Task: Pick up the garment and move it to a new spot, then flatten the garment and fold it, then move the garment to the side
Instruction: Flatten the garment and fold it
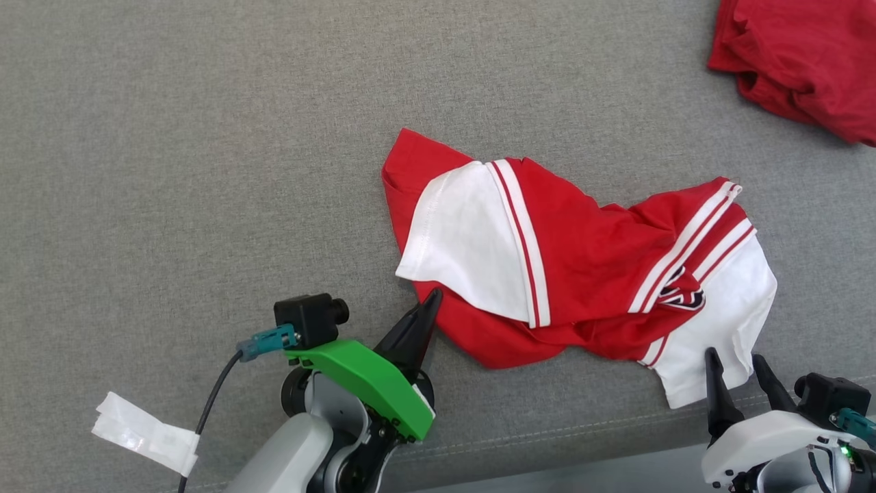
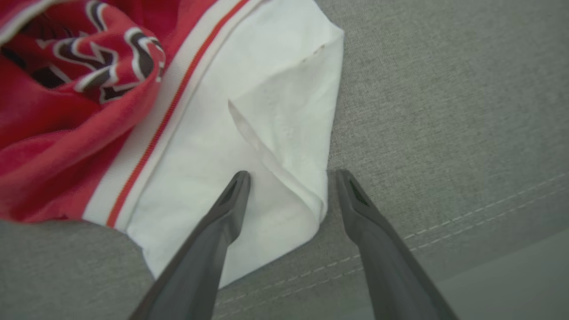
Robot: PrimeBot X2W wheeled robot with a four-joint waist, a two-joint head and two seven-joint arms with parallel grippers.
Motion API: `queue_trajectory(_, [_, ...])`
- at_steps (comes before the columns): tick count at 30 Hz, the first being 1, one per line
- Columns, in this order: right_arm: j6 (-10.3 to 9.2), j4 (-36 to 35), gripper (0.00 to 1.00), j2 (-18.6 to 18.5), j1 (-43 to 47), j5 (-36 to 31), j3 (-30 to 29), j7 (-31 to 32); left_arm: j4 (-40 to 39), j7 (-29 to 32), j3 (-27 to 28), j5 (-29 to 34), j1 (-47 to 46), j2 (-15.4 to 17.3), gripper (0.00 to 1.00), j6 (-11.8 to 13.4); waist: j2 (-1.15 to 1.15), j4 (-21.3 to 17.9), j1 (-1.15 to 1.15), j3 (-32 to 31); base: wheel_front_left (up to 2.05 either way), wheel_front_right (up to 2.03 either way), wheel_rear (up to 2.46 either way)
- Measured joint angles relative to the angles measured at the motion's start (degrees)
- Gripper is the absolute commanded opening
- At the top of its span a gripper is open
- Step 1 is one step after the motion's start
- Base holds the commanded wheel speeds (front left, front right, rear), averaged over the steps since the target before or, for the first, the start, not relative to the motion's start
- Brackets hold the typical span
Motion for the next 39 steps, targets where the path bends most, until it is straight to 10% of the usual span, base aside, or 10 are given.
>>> queue_trajectory(2, [0.0,0.32,1.0,0.11,-0.01,0.48,-0.16,0.0,-0.18,0.0,-0.2,0.0,0.0,0.01,0.0,-0.01,0.0,0.05,0.0,-0.04,0.0,0.0,0.0])
queue_trajectory(4, [0.0,0.67,0.49,0.16,-0.01,1.11,-0.53,-0.02,-0.54,0.09,-0.65,0.0,-0.01,-0.02,0.0,-0.02,0.0,0.3,0.0,-0.03,0.0,0.0,0.0])
queue_trajectory(7, [0.01,1.12,0.0,0.27,-0.11,2.07,-0.81,-0.52,-1.01,0.09,-0.7,0.0,-0.01,-0.04,0.0,-0.02,0.0,0.78,0.0,0.1,0.0,0.0,0.0])
queue_trajectory(14, [1.81,0.6,0.0,1.37,-1.8,5.66,-0.74,-1.3,-2.54,-0.13,-0.09,-0.42,0.07,-0.03,0.0,-0.09,0.0,1.68,0.0,-0.18,0.0,0.0,0.0])
queue_trajectory(25, [10.87,-14.6,0.0,3.09,-12.51,25.06,-0.8,1.47,-10.96,0.78,4.08,-3.1,-1.33,1.19,0.0,-0.99,0.0,2.47,0.0,-1.87,0.0,0.0,0.0])
queue_trajectory(32, [9.45,-21.25,0.0,1.36,-26.98,25.47,-0.58,8.88,-13.45,5.08,12.18,-3.85,-11.28,6.36,0.0,1.02,0.0,3.08,0.0,-1.13,0.0,0.0,0.0])
queue_trajectory(39, [1.64,-19.56,0.0,-2.12,-43.95,25.19,-7.17,15.36,-10.77,11.89,24.31,-9.93,-24.71,10.65,0.0,2.92,0.0,4.04,0.0,1.56,0.0,0.0,0.0])
